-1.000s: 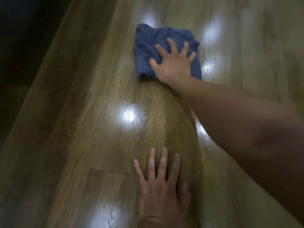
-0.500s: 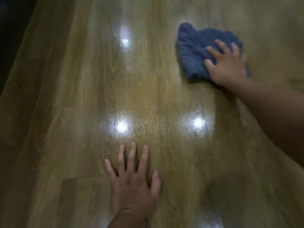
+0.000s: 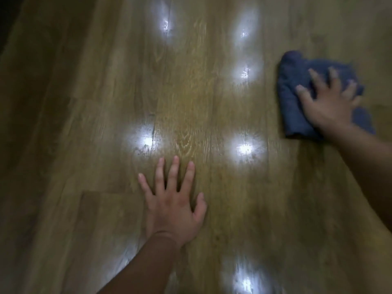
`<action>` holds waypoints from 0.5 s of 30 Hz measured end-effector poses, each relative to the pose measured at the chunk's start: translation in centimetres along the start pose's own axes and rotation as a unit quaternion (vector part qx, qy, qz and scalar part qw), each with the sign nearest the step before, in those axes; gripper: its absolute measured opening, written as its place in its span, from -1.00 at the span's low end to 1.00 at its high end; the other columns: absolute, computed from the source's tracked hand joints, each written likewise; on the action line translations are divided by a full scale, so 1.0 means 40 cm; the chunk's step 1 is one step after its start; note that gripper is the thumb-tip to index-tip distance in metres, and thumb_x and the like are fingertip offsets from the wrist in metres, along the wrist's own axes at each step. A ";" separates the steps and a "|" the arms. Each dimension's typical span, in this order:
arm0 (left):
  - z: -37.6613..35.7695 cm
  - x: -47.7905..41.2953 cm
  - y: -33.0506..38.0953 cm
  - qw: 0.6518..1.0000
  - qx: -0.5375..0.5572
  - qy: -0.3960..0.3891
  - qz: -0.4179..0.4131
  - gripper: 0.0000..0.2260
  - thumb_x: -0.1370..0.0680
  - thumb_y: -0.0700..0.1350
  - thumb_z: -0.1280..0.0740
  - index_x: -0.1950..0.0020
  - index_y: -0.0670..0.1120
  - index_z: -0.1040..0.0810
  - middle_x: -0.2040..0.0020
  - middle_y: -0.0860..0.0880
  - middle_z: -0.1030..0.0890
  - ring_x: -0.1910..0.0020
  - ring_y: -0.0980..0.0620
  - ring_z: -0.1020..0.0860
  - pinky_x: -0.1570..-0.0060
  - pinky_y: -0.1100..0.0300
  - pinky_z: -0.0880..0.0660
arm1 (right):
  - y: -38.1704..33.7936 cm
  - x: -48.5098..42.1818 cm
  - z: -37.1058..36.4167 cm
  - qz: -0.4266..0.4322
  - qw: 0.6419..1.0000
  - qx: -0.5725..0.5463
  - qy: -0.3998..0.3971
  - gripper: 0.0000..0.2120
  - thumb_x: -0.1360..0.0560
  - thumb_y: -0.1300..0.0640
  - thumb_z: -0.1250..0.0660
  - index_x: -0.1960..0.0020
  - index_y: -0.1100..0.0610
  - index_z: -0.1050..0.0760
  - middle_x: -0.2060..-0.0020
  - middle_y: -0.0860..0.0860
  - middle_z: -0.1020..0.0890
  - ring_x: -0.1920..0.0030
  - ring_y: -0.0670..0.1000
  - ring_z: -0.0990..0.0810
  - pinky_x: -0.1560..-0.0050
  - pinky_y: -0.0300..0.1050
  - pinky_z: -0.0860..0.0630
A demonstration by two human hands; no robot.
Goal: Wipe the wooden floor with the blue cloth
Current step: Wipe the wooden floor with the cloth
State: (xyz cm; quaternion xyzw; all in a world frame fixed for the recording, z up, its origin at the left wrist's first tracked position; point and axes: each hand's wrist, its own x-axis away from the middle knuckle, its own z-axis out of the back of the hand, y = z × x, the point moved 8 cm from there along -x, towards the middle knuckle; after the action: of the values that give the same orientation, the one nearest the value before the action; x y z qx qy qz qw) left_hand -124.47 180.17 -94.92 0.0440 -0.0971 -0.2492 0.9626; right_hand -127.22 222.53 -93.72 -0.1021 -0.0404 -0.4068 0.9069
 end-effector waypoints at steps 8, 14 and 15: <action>0.012 -0.001 -0.007 1.000 0.015 0.010 0.022 -0.34 -0.40 0.19 -0.13 -0.39 -0.11 -0.53 -0.49 -0.19 -0.39 -0.50 -0.30 -0.25 -0.38 -0.48 -0.03 | -0.234 0.629 -0.124 0.268 0.963 -0.037 0.001 -0.31 -0.40 -0.43 -0.25 -0.49 -0.26 -0.32 -0.60 -0.09 -0.17 -0.60 0.31 0.03 -0.47 0.43 -0.03; 0.005 -0.004 0.005 0.999 0.029 -0.002 0.029 -0.35 -0.44 0.22 -0.11 -0.49 0.00 -0.41 -0.54 -0.15 -0.29 -0.55 -0.25 -0.14 -0.42 -0.42 0.08 | 0.352 0.620 0.009 0.058 0.997 0.008 0.047 -0.35 -0.40 -0.32 -0.24 -0.41 -0.05 -0.50 -0.53 0.07 -0.33 -0.50 0.37 -0.25 -0.33 0.48 -0.28; 0.004 -0.005 0.005 0.999 0.027 -0.005 0.027 -0.35 -0.45 0.22 -0.11 -0.49 -0.01 -0.41 -0.53 -0.15 -0.29 -0.54 -0.26 -0.14 -0.42 -0.42 0.08 | 0.409 0.554 0.027 -0.004 0.999 0.003 0.036 -0.29 -0.39 -0.36 -0.17 -0.43 -0.04 -0.48 -0.55 0.07 -0.30 -0.52 0.37 -0.21 -0.37 0.47 -0.23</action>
State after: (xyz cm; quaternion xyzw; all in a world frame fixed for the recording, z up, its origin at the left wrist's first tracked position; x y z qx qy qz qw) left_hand -124.59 180.44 -94.77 0.0664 -0.1093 -0.2204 0.9670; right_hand -100.27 217.21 -91.68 -0.0848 -0.0095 -0.4134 0.9065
